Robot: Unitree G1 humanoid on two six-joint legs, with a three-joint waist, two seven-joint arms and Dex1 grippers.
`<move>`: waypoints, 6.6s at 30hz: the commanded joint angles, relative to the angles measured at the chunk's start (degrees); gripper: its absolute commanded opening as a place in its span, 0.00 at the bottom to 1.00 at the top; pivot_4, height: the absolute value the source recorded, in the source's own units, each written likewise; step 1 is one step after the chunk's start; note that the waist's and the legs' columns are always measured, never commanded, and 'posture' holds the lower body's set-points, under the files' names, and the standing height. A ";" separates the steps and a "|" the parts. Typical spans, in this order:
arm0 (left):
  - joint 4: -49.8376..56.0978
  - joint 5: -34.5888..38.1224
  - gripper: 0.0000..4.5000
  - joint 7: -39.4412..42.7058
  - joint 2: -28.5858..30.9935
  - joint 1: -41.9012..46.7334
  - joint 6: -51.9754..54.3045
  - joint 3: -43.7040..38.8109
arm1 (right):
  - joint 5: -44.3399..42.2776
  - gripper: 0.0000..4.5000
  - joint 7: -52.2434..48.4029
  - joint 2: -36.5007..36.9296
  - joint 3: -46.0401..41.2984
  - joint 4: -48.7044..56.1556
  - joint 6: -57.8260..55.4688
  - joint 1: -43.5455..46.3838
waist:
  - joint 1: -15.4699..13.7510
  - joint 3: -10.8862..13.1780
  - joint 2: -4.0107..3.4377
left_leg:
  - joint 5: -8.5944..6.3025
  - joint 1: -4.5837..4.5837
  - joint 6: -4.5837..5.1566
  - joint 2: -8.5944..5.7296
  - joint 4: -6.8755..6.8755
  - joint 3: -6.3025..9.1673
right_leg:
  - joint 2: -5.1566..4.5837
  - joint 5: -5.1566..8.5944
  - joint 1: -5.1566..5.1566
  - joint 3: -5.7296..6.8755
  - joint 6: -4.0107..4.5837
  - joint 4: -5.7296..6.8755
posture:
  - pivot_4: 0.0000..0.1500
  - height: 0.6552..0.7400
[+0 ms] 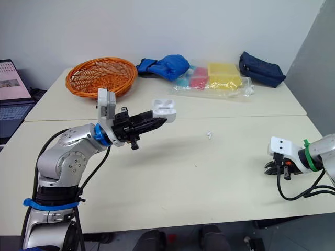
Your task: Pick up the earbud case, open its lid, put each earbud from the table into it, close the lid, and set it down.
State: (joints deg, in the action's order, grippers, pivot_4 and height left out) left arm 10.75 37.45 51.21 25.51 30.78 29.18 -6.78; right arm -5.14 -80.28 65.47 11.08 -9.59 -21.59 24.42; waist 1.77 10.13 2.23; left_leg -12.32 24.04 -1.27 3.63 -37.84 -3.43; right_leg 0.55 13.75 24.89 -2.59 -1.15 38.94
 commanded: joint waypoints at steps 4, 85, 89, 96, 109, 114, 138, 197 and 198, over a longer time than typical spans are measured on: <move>10.64 -8.95 0.17 -14.27 -7.85 -14.07 -11.64 0.08 | -0.40 0.09 -1.29 0.71 -1.15 2.06 -1.80 0.65 | 0.43 -0.03 -0.06 | 0.00 -0.20 0.00 0.01 0.05 0.00 | -0.02 0.00 -0.16 -0.15 -0.01 -0.05 | 1.00 1.00; 19.05 -10.49 0.17 -19.88 -5.91 -26.90 -19.34 2.53 | 4.74 0.99 0.65 5.33 -4.36 -1.53 12.49 -9.57 | 0.00 0.03 -0.11 | -0.02 -0.38 -0.03 -0.05 0.03 0.03 | -0.13 0.22 -0.51 0.05 0.36 -0.30 | 1.00 1.00; 19.01 -10.29 0.17 -19.79 -5.76 -27.02 -19.38 2.57 | 4.86 0.99 0.15 4.83 -3.90 -1.28 11.72 -8.50 | 0.04 0.03 -0.11 | -0.01 -0.38 -0.03 -0.04 0.03 0.04 | -0.13 0.22 -0.50 0.06 0.36 -0.29 | 1.00 1.00; 18.52 -10.13 0.17 -19.31 -5.57 -27.03 -19.62 2.37 | 7.03 0.99 -0.36 4.12 -2.51 -6.17 14.38 -3.86 | 0.06 0.04 -0.12 | -0.02 -0.38 -0.03 -0.05 0.02 0.03 | -0.14 0.22 -0.50 0.03 0.36 -0.31 | 1.00 1.00; 18.84 -10.14 0.17 -19.27 -5.71 -27.24 -19.29 2.64 | 7.56 0.99 -3.11 3.52 -1.91 -7.75 15.18 -0.72 | 0.03 0.04 -0.13 | -0.02 -0.38 -0.03 -0.04 0.04 0.03 | -0.13 0.22 -0.51 0.06 0.36 -0.30 | 1.00 1.00; 18.85 -10.19 0.17 -19.29 -5.81 -27.23 -19.31 2.76 | 6.81 0.99 -4.25 3.99 -2.67 -5.90 14.17 -2.08 | 0.02 0.04 -0.13 | -0.02 -0.38 -0.03 -0.03 0.04 0.04 | -0.13 0.22 -0.50 0.06 0.36 -0.30 | 1.00 1.00; 18.48 -10.34 0.17 -18.85 -5.12 -27.30 -19.17 2.80 | -1.50 0.91 4.99 4.34 -7.43 11.54 -19.39 -10.70 | -0.04 0.04 -0.13 | -0.03 -0.28 -0.05 -0.04 0.07 0.07 | -0.14 0.22 -0.45 0.08 0.36 -0.38 | 1.00 1.00; 9.56 -13.04 0.17 -17.58 -6.56 -18.31 -23.37 4.05 | -26.82 0.09 28.48 -27.60 -20.58 26.59 -31.00 15.67 | 0.57 0.13 -0.04 | -0.01 -0.61 -0.06 0.00 0.88 0.51 | 0.27 -0.09 -0.69 0.11 0.13 -0.90 | 1.00 1.00; 8.35 -13.31 0.17 -17.58 -7.10 -17.31 -23.92 4.41 | -28.97 0.09 33.16 -31.30 -22.14 29.07 -34.96 17.24 | 0.11 0.12 -0.06 | -0.01 -0.58 -0.06 0.06 0.89 0.58 | 0.27 -0.06 -0.73 0.12 0.16 -0.92 | 1.00 1.00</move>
State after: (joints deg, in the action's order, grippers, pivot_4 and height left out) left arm 19.45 24.79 33.34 18.93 12.13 7.06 -2.72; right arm -29.99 -53.57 35.45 -7.59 15.31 -51.01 40.40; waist 1.87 10.24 2.17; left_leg -12.33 23.55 -1.33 3.68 -36.92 -2.84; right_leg 0.82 13.73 24.21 -2.47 -0.99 38.01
